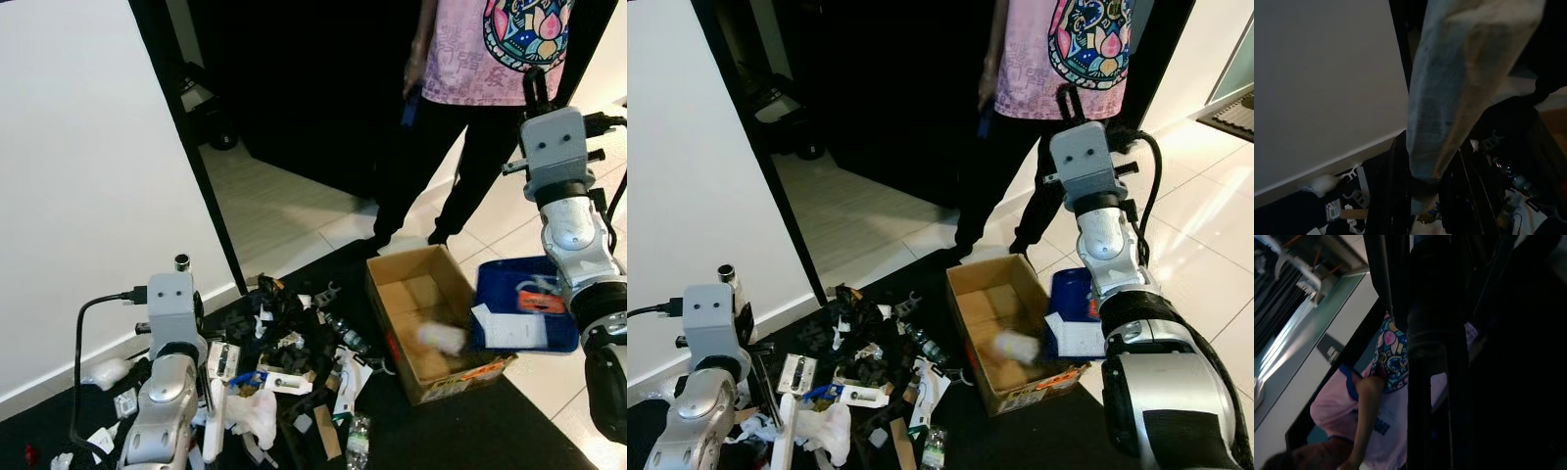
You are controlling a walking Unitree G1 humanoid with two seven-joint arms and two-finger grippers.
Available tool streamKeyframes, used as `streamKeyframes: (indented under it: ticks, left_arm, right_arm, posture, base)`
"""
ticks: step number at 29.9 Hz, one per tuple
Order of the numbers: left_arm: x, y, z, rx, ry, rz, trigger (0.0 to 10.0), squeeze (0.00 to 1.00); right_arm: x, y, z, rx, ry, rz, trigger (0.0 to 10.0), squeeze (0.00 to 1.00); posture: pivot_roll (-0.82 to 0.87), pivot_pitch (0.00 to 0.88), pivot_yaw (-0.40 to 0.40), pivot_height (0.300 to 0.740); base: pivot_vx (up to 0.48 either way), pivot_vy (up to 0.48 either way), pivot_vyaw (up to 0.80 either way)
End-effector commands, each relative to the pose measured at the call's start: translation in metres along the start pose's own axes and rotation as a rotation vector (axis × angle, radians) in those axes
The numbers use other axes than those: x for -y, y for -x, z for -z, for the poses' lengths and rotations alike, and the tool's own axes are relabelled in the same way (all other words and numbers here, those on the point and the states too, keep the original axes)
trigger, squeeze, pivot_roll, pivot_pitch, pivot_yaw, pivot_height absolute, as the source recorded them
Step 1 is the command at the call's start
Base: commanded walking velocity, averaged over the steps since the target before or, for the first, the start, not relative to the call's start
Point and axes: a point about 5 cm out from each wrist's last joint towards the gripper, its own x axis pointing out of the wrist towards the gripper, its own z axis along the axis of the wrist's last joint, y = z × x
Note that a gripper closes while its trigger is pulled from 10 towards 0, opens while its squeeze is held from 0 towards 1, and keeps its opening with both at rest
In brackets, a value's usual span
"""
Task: Sweep floor
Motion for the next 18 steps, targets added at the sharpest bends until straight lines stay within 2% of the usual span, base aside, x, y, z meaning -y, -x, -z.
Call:
streamKeyframes:
  ticks: [1,8,16,18]
  left_arm:
    - [-0.007,0.002,-0.003,0.012,-0.019,-0.013,10.0,0.00]
    - [-0.007,0.005,-0.003,0.013,-0.011,-0.013,10.0,0.00]
    - [-0.004,0.007,-0.004,0.013,-0.005,-0.009,10.0,0.00]
    - [-0.004,0.007,-0.004,0.013,-0.005,-0.009,10.0,0.00]
  right_arm:
    - [0.003,-0.007,-0.014,0.093,0.040,-0.003,10.0,0.00]
    - [-0.010,-0.004,-0.019,0.148,0.106,0.003,10.0,0.00]
    - [-0.026,-0.001,-0.025,0.198,0.132,-0.005,10.0,0.00]
    - [-0.026,-0.001,-0.025,0.198,0.132,-0.005,10.0,0.00]
  posture:
    - [0.13,0.152,0.067,0.740]
    - [0.14,0.159,0.062,0.740]
    - [0.14,0.161,0.056,0.740]
    - [0.14,0.161,0.056,0.740]
  base:
    - [0.000,0.000,0.00]
    - [0.000,0.000,0.00]
    - [0.000,0.000,0.00]
    - [0.000,0.000,0.00]
